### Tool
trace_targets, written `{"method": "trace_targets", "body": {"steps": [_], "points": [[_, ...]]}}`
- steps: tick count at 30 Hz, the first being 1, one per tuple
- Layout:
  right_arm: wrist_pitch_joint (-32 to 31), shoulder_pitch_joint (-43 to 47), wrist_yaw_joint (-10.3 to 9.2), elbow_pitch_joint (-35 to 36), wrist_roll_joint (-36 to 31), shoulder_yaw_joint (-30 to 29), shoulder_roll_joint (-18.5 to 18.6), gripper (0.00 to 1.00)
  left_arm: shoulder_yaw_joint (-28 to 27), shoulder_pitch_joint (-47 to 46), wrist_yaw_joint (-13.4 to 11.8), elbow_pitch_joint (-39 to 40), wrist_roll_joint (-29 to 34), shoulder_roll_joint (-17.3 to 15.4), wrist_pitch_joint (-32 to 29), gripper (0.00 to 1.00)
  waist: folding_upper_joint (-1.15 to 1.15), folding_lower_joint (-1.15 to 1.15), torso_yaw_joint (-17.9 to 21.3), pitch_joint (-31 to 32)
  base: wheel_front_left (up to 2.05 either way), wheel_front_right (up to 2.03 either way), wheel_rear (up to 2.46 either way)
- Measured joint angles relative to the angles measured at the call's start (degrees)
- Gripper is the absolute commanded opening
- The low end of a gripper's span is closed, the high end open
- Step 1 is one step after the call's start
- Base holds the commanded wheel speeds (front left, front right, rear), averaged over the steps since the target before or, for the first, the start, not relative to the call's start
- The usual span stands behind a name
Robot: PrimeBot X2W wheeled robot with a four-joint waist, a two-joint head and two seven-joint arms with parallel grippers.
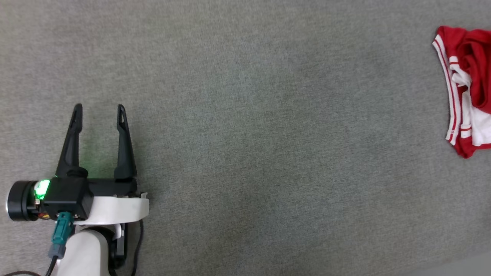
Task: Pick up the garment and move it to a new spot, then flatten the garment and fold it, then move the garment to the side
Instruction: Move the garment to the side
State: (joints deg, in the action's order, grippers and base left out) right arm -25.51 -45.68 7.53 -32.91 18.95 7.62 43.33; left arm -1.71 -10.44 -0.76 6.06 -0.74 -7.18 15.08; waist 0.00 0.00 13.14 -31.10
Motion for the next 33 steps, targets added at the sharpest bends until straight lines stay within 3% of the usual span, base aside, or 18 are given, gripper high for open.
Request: {"method": "trace_targets", "body": {"steps": [6, 12, 18, 19, 21, 27, 33], "points": [[10.36, -0.13, 0.0, 3.19, -10.14, -3.37, -1.23, 1.0, 0.67, 2.17, -0.34, -0.87, -0.45, 0.83, -0.01, 1.0, 0.0, 0.0, -0.67, 4.79, 0.0, 0.0, 0.0], [23.45, -0.2, 0.0, 7.9, -16.51, -5.25, -6.44, 1.0, 0.97, 4.48, -0.94, -1.37, -0.66, 1.83, 0.0, 1.0, 0.0, 0.0, -1.93, 9.5, 0.0, 0.0, 0.0], [35.97, 0.54, 0.0, 11.41, -18.35, -4.75, -13.85, 1.0, 1.43, 6.96, -1.47, -2.38, -1.08, 2.49, -0.01, 1.0, 0.0, 0.0, -3.94, 13.34, 0.0, 0.0, 0.0], [35.97, 0.54, 0.0, 11.41, -18.35, -4.75, -13.85, 1.0, 1.43, 6.96, -1.47, -2.38, -1.08, 2.49, -0.01, 1.0, 0.0, 0.0, -3.94, 13.34, 0.0, 0.0, 0.0], [38.67, 2.52, 0.0, 12.37, -17.67, -4.26, -17.84, 1.0, 1.76, 8.12, -1.72, -3.08, -1.23, 2.75, -0.01, 1.0, 0.0, 0.0, -5.11, 15.26, 0.0, 0.0, 0.0], [40.19, 7.64, 0.0, 15.05, -16.38, -1.8, -24.43, 1.0, 2.47, 9.78, -1.85, -4.44, -1.45, 3.23, -0.01, 1.0, 0.0, -0.01, -7.08, 18.37, 0.0, 0.0, 0.0], [40.45, 16.56, -0.01, 17.68, -14.59, -3.3, -30.55, 1.0, 3.24, 11.48, -2.46, -5.61, -1.65, 3.69, 0.0, 1.0, 0.0, -0.01, -9.02, 21.72, 0.0, 0.0, 0.0]]}}
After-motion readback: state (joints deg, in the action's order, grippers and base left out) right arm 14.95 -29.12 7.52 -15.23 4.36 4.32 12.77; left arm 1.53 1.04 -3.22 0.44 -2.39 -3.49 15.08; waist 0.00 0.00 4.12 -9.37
